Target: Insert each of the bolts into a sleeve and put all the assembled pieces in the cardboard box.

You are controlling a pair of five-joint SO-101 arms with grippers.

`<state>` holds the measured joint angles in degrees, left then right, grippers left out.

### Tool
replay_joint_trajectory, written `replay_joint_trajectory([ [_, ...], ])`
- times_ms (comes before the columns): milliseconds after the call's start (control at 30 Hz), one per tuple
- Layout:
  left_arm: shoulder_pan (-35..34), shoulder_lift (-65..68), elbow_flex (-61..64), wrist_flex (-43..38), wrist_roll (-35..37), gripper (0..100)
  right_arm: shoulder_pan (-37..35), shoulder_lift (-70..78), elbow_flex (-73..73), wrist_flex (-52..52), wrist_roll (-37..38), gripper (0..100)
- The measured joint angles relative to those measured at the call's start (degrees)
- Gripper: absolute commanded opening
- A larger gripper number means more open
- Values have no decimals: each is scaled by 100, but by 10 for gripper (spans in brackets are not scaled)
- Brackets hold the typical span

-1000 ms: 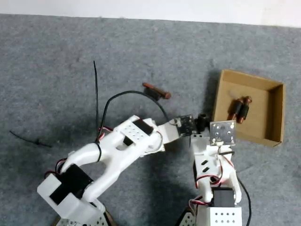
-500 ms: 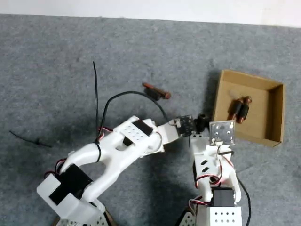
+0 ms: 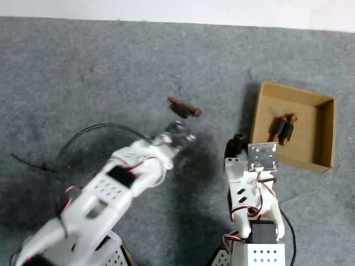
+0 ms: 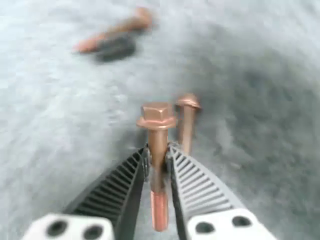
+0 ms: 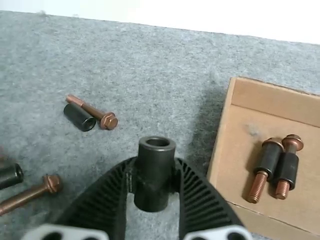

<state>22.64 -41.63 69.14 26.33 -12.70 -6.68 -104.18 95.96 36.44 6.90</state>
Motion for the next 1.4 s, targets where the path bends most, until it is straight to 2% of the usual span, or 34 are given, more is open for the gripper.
replay_joint_trajectory([
  [167,-387,-1257,615,-141,536,5,-26,0,0,0,0,6],
  [267,-536,-1996,897,-149,791,5,-352,0,0,-9,0,6],
  [567,-668,-4492,1864,-149,862,5,-1169,0,0,-185,0,6],
  [700,-826,-5679,2347,-149,862,5,-1257,0,0,-448,0,6],
  [833,-914,-6127,2435,-149,985,5,-1442,0,0,-642,0,6],
  [1000,-897,-6127,2444,-185,1846,5,-2004,0,0,-677,343,6],
  [1200,-774,-6127,2444,-185,2804,5,-2198,0,0,-774,580,6],
  [1400,-264,-6127,2409,-185,4826,5,-2382,0,0,-818,835,6],
])
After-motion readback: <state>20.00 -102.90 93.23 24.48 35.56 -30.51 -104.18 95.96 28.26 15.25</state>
